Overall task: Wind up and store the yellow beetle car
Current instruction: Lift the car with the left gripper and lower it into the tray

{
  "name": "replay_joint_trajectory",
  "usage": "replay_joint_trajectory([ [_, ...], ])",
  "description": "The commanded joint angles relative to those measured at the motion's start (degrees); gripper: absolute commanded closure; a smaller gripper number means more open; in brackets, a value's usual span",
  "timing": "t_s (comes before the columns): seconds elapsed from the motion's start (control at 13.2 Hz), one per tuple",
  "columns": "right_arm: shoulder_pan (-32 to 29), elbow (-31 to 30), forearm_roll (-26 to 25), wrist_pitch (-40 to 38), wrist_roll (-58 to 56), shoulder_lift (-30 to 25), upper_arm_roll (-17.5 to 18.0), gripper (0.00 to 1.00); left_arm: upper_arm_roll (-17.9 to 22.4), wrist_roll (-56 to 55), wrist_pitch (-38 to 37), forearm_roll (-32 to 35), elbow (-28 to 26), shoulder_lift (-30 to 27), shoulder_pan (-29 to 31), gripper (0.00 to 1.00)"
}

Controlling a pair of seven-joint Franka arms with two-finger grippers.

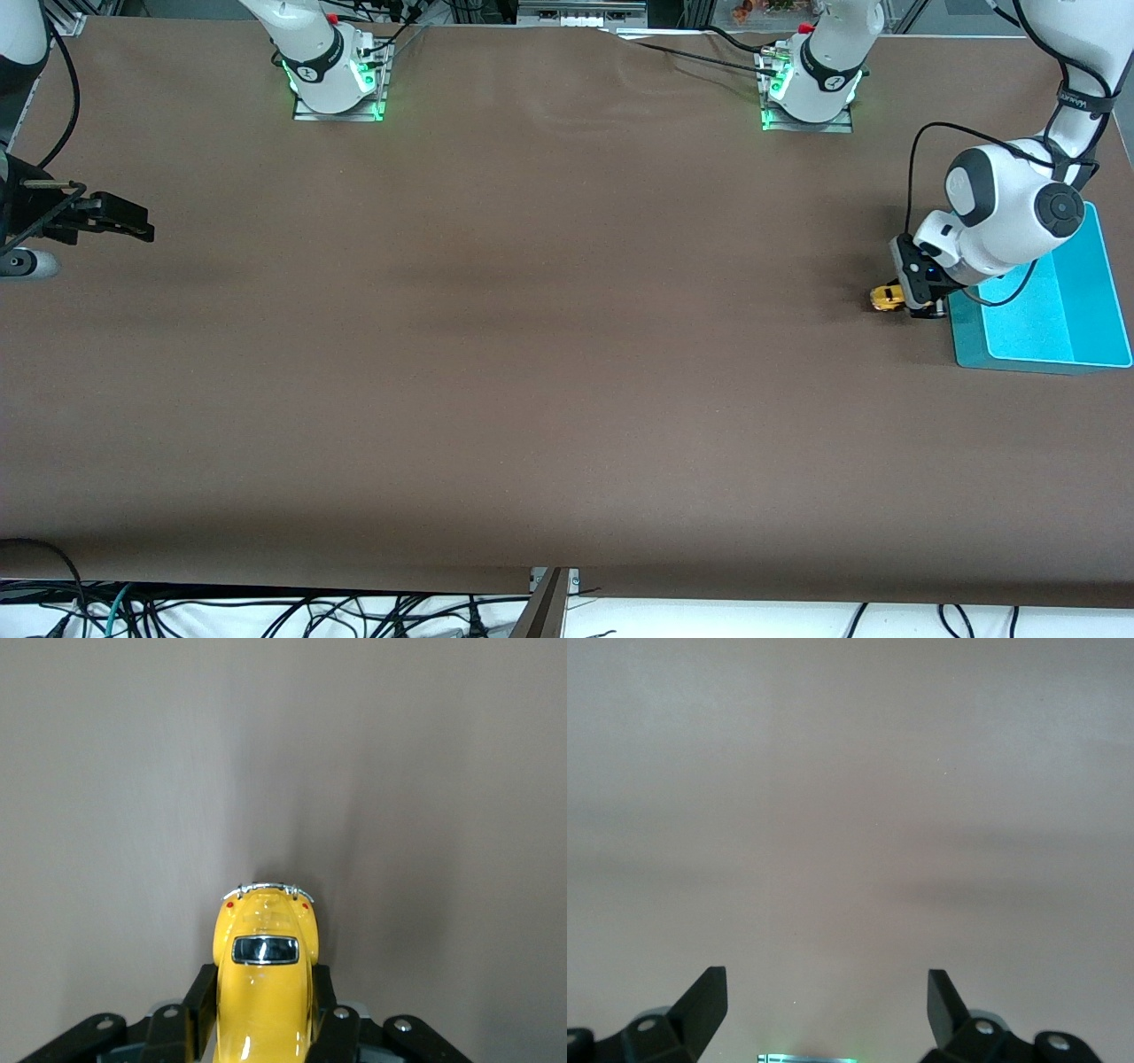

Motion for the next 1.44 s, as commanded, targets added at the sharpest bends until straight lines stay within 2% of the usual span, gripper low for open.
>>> replay_joint_trajectory([
  [0.0, -0.2, 0.7, 0.7, -0.1, 0.1, 0.2, -0.3, 0.00, -3.4, 0.2, -10.2, -1.7, 6.5, -1.6, 0.3, 0.92],
  [0.15, -0.2, 0.7, 0.8, -0.1, 0.1, 0.2, -0.4, 0.00, -4.3, -0.2, -19.6, -1.5, 12.9, -1.4, 0.3, 0.91],
  [0.3, -0.1, 0.7, 0.8, -0.1, 0.2, 0.2, -0.4, 0.00, -3.7, 0.6, -28.2, -0.1, 18.6, -1.2, 0.9, 0.91],
  [0.45, -0.1, 0.7, 0.8, -0.1, 0.2, 0.2, -0.4, 0.00, -3.0, 1.0, -34.4, 4.6, 22.4, -1.1, 4.7, 0.91],
  [0.61, -0.1, 0.7, 0.8, 0.0, 0.2, 0.2, -0.4, 0.00, -2.8, 6.2, -38.4, 6.7, 24.4, -0.7, 7.9, 0.91],
  [0.76, -0.1, 0.7, 0.8, -0.1, 0.3, 0.2, -0.4, 0.00, -1.7, 11.6, -37.8, 11.0, 24.4, 0.3, 12.6, 0.91],
  [0.91, -0.1, 0.7, 0.8, 0.0, 0.3, 0.2, -0.4, 0.00, -1.7, 15.0, -33.8, 14.8, 23.8, 2.8, 18.0, 0.91],
  [1.06, -0.1, 0.7, 0.8, -0.1, 0.3, 0.2, -0.4, 0.00, -1.7, 21.4, -27.0, 15.0, 22.4, 6.7, 23.6, 0.92],
  [1.36, -0.1, 0.7, 0.8, 0.0, 0.3, 0.2, -0.4, 0.00, -1.7, 25.7, -17.1, 15.0, 21.8, 13.7, 27.5, 0.91],
])
